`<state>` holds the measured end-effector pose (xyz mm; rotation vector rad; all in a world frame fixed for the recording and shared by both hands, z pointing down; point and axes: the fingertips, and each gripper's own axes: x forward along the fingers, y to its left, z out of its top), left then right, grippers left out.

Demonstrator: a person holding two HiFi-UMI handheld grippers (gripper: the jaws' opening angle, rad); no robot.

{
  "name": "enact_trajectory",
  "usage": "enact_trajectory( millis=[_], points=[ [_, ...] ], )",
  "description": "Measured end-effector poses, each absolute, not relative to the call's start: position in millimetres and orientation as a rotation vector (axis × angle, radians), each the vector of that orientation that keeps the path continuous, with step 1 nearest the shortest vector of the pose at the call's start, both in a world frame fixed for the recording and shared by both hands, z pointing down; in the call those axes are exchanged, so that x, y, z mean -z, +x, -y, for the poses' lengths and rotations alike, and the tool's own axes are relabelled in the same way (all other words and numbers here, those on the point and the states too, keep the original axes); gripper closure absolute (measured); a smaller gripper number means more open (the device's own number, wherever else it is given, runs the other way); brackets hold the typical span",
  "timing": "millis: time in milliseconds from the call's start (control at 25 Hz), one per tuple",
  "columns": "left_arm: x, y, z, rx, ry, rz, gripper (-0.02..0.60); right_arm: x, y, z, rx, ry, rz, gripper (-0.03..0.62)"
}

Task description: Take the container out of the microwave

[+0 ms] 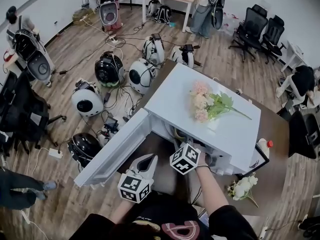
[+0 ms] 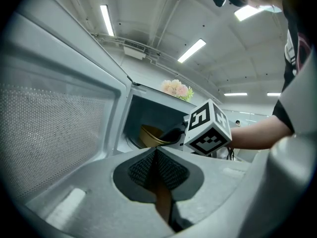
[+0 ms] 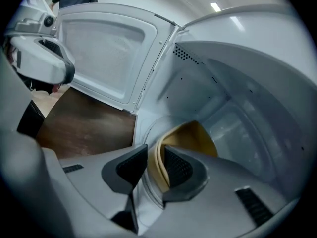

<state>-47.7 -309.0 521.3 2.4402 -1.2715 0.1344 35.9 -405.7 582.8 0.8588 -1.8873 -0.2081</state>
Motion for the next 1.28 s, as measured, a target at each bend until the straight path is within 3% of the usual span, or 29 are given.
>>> enact_trajectory(
  millis=[600,1280],
  points=[
    [-518,-58,308,-0.116,2.432,1.286,0.572,-595,32,404,0.195,0.752,1.854,0.534],
    [-516,-58,299,-0.114,2.441,1.289,0.572,-575,24,392,0.197,0.773,1.894,0.557]
  ],
)
